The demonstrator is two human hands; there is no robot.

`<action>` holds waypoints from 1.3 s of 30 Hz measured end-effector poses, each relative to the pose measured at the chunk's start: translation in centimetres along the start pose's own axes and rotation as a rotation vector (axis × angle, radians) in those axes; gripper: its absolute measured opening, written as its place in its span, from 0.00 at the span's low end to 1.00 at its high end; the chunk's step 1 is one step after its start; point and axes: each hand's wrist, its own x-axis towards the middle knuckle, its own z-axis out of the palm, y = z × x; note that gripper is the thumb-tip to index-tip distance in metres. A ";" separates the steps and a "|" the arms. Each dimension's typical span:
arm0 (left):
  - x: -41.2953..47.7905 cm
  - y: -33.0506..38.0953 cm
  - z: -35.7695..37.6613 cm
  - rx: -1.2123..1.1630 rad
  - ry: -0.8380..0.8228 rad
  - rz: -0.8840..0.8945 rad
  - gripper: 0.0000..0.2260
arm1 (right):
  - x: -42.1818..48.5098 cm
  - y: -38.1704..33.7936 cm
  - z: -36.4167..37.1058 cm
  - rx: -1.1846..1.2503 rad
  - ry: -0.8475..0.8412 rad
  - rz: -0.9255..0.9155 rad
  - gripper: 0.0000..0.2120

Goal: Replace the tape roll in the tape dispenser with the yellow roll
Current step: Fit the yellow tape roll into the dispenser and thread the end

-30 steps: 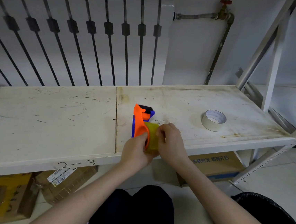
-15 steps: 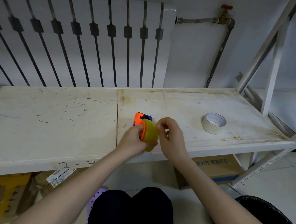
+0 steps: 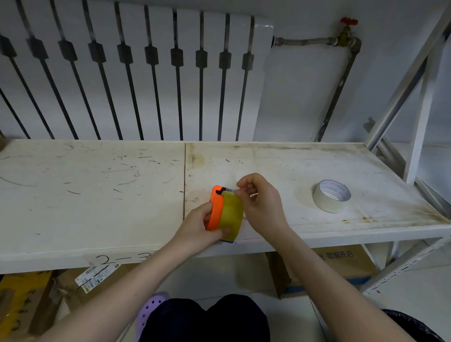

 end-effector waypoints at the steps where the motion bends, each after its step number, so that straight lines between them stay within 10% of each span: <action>1: -0.2 -0.1 0.0 -0.016 -0.003 0.009 0.15 | 0.2 0.0 -0.1 -0.019 0.010 0.003 0.04; 7: -0.7 -0.3 0.0 -0.030 0.026 0.081 0.11 | 0.7 0.2 -0.3 -0.045 0.051 0.019 0.04; 15: -0.9 -0.1 0.8 0.341 0.124 -0.008 0.30 | 0.3 -0.9 0.8 -0.012 0.018 0.100 0.10; 23: -0.6 1.0 0.0 0.660 0.103 -0.003 0.23 | -0.4 -2.3 0.6 -0.162 0.019 -0.091 0.09; 33: 0.3 1.8 -2.2 0.429 -0.041 -0.085 0.19 | -0.2 -4.2 0.2 0.010 0.086 -0.177 0.12; 39: -1.2 1.2 -1.9 0.525 0.311 0.118 0.33 | 1.5 -4.6 -0.3 0.116 0.122 -0.082 0.11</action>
